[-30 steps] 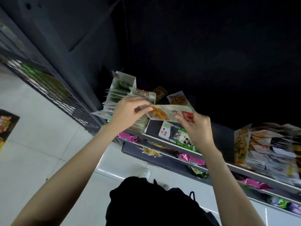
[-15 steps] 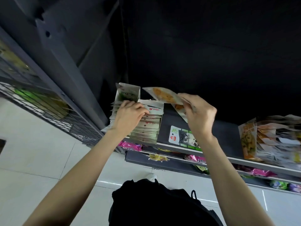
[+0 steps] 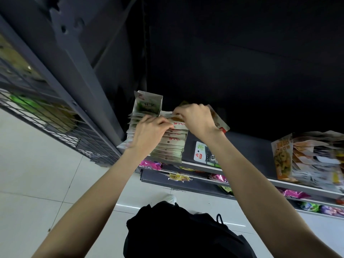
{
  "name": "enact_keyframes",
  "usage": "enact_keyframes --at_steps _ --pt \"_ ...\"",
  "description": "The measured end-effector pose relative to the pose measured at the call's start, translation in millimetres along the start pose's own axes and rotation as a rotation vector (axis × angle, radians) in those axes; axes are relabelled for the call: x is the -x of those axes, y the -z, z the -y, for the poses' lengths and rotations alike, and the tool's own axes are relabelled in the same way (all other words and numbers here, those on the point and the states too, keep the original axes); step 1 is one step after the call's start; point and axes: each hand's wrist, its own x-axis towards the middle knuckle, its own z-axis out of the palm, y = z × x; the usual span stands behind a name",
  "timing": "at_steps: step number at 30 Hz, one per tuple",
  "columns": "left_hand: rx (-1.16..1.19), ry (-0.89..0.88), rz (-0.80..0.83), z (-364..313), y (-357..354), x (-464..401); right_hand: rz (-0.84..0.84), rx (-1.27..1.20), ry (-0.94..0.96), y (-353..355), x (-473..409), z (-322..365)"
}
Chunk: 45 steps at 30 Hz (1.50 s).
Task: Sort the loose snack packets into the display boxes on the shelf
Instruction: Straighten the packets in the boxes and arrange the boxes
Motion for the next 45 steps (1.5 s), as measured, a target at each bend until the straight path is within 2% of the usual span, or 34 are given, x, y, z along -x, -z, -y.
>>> enact_keyframes --at_steps 5,8,10,12,14,17,19,21,26,29,31,33,38,42,45 --pt "0.016 0.034 -0.014 1 -4 6 0.011 -0.017 -0.021 -19 -8 4" --pt "0.021 0.082 -0.03 -5 -4 10 0.005 -0.115 -0.013 -28 -6 -3" --pt "0.001 0.135 -0.055 -14 -3 10 -0.03 -0.363 -0.027 -26 5 -13" --pt "-0.026 0.201 -0.114 -28 1 8 -0.162 -0.617 -0.047 -24 32 -24" --pt "0.019 0.241 -0.19 -53 4 5 -0.307 -0.708 -0.155 -29 71 -40" --pt "0.214 0.205 -0.209 -104 -1 1 -0.334 -0.717 -0.406 -56 137 -67" --pt "0.327 0.224 -0.093 -132 -19 -1 -0.274 -0.682 -0.49 -77 171 -84" --pt "0.376 0.348 0.099 -148 -49 0 -0.191 -0.624 -0.529 -93 192 -99" --pt "0.191 0.672 0.609 -147 -116 -1 0.07 -0.539 -0.462 -120 205 -122" --pt "0.164 0.828 0.722 -144 -137 -3 0.272 -0.508 -0.421 -131 199 -129" --pt "0.224 0.899 0.703 -145 -146 -4 0.357 -0.491 -0.425 -135 198 -131" --pt "0.261 0.92 0.608 -147 -150 -5 0.383 -0.478 -0.435 -138 199 -131" --pt "0.342 0.794 0.382 -157 -146 -7 0.372 -0.551 -0.479 -130 196 -132" --pt "0.436 0.721 0.283 -159 -129 -13 0.183 -0.615 -0.528 -103 191 -141" --pt "0.437 0.605 0.231 -165 -108 -21 0.018 -0.625 -0.477 -75 187 -146"
